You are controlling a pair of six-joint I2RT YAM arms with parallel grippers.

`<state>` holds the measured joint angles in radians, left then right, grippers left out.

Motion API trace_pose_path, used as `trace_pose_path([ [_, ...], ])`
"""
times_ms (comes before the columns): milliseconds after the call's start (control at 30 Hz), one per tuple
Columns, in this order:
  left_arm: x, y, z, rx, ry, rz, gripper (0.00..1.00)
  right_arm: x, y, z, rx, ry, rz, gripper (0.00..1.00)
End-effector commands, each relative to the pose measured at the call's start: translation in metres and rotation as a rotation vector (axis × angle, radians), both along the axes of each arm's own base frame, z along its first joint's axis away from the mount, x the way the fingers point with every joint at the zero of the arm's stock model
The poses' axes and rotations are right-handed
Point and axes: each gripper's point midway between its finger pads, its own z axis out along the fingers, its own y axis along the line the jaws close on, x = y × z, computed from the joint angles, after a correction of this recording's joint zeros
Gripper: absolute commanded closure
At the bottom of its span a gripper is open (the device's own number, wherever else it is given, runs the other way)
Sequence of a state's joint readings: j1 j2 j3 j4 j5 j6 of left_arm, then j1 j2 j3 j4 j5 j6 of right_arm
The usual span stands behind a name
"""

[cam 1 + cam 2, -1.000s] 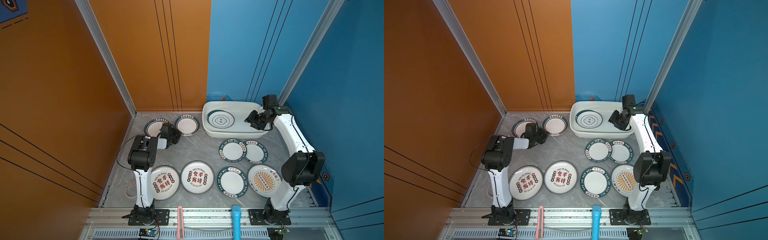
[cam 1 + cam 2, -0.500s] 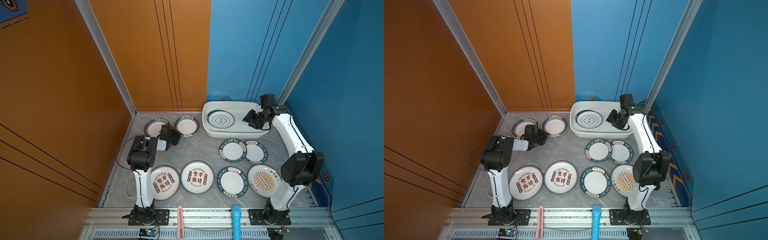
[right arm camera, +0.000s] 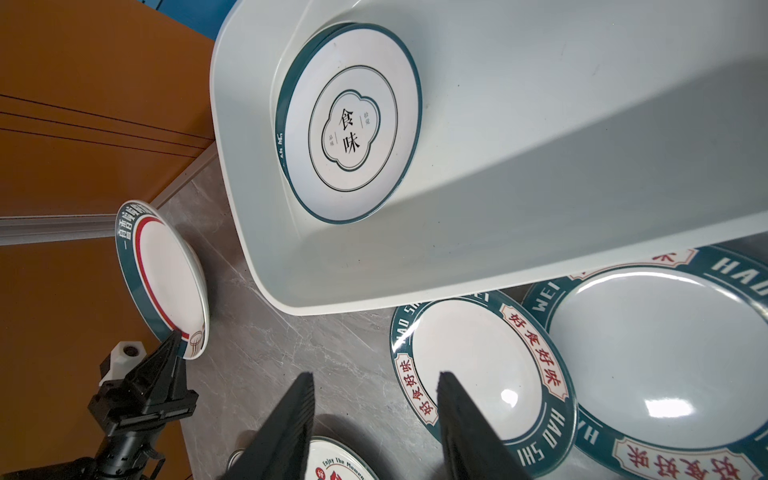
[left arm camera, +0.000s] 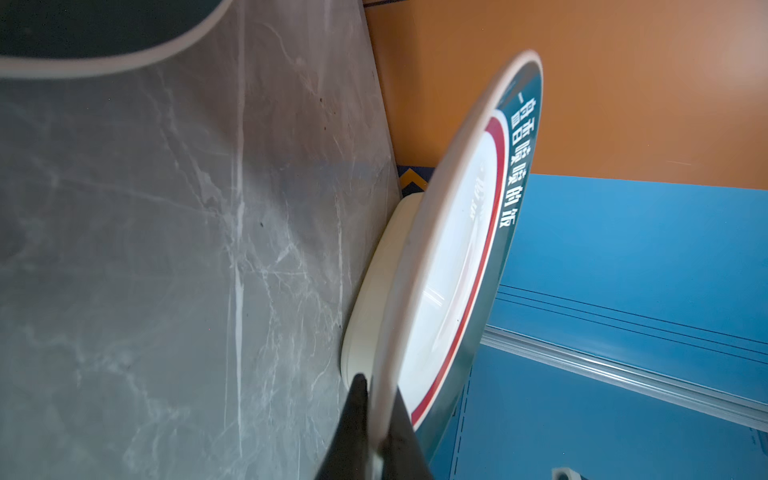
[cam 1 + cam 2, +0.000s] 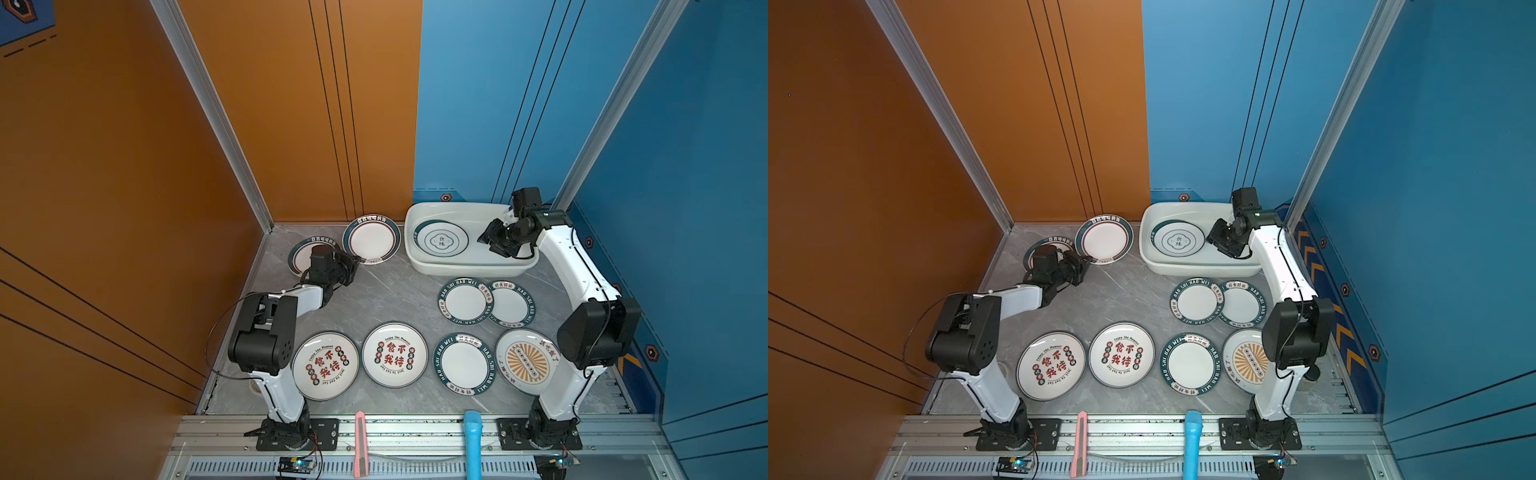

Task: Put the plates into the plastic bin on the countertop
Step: 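Lift the red-ring plate upright with left gripper while right gripper approaches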

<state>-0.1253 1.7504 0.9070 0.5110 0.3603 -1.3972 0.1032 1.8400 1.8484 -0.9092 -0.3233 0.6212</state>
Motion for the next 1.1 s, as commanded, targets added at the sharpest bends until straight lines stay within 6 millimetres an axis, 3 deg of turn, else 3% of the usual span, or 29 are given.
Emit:
trace_pose_path([
  [0, -0.017, -0.003, 0.024, -0.034, -0.049, -0.021, 1.0, 0.009, 0.017, 0.013, 0.029, -0.044, 0.031, 0.49],
  [367, -0.091, -0.024, 0.052, 0.092, -0.023, -0.235, 1.0, 0.02, 0.088, 0.04, 0.161, -0.181, 0.267, 0.46],
  [567, -0.125, -0.04, 0.054, 0.128, -0.016, -0.343, 1.0, 0.023, 0.118, 0.044, 0.275, -0.204, 0.373, 0.43],
  [833, -0.138, -0.054, 0.065, 0.133, -0.029, -0.479, 1.0, 0.008, 0.15, 0.027, 0.36, -0.152, 0.501, 0.43],
  [1067, -0.139, -0.064, 0.074, 0.12, -0.055, -0.556, 1.0, -0.008, 0.162, 0.004, 0.37, -0.091, 0.549, 0.43],
])
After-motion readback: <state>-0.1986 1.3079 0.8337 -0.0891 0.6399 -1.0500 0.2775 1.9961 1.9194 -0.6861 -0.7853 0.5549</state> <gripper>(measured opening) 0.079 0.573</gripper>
